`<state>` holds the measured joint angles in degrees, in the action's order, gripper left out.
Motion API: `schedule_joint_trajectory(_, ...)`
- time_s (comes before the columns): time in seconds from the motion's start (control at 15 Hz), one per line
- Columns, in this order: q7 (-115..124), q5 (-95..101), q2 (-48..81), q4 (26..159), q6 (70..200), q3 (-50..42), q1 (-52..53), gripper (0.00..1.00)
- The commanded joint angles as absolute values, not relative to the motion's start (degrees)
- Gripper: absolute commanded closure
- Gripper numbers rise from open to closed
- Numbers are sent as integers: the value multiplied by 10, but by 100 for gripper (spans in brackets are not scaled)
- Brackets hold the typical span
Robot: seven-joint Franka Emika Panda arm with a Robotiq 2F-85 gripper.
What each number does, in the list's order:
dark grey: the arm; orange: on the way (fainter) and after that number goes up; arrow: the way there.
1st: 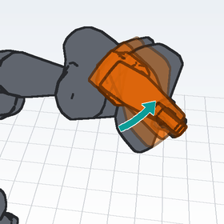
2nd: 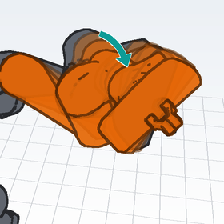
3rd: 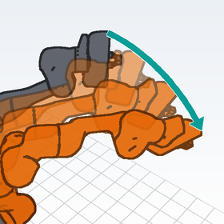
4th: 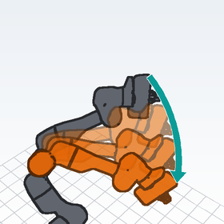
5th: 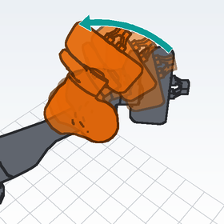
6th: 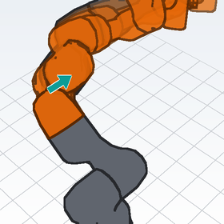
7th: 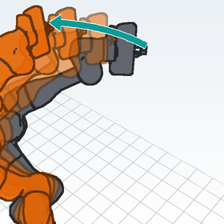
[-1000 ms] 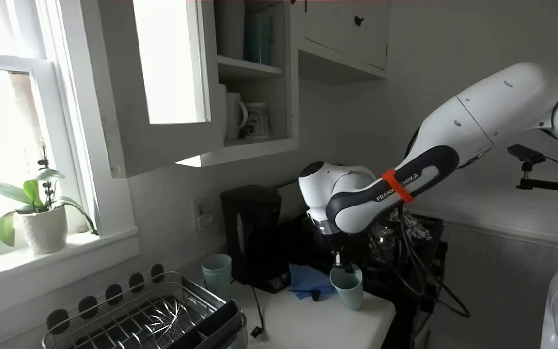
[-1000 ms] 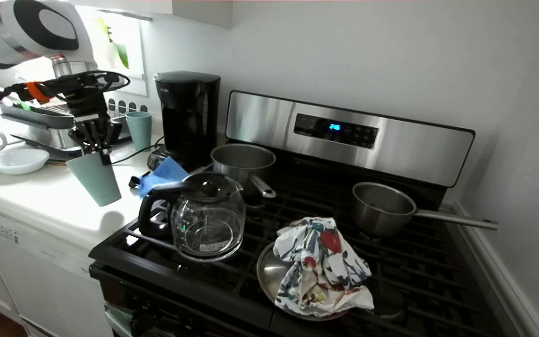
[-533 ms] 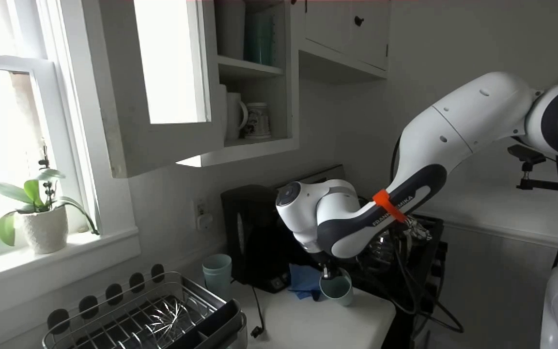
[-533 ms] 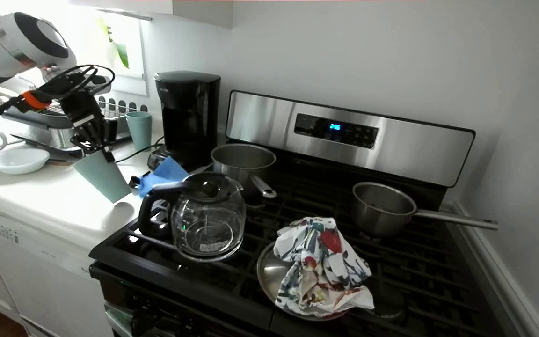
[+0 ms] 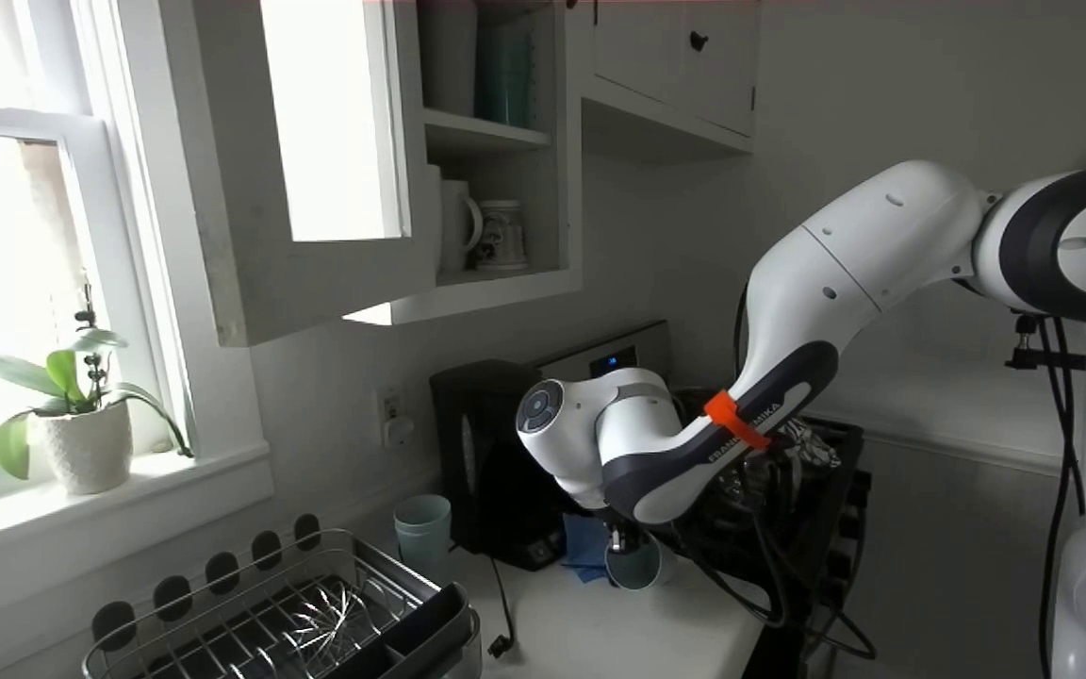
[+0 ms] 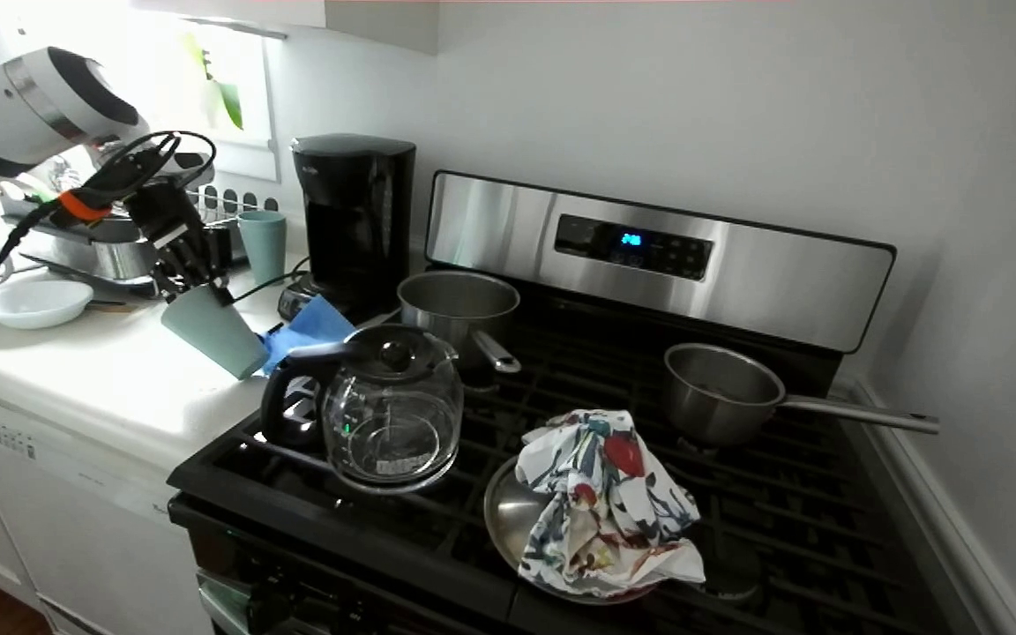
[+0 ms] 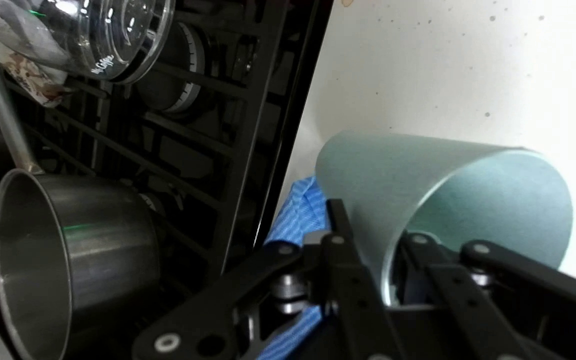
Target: Turn the cup close to the edge upside down, then put it in the cabinet
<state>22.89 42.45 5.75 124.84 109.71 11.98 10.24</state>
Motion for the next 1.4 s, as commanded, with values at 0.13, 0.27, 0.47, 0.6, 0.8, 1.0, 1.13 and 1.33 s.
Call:
schedule_joint_trajectory(0.13, 257, 425, 85, 1237, 1126, 110, 111, 34)
schedule_joint_trajectory(0.27, 261, 421, 83, 1240, 1145, 108, 110, 22)
schedule_joint_trajectory(0.47, 265, 407, 82, 1241, 1167, 104, 107, 2)
schedule_joint_trajectory(0.6, 274, 391, 82, 1241, 1177, 100, 105, 0)
schedule_joint_trajectory(0.8, 291, 356, 79, 1241, 1191, 93, 102, 0)
schedule_joint_trajectory(1.0, 312, 300, 71, 1246, 1219, 82, 95, 0)
schedule_joint_trajectory(1.13, 314, 255, 61, 1252, 1239, 73, 91, 0)
schedule_joint_trajectory(1.33, 317, 188, 42, 1258, 1253, 59, 81, 0)
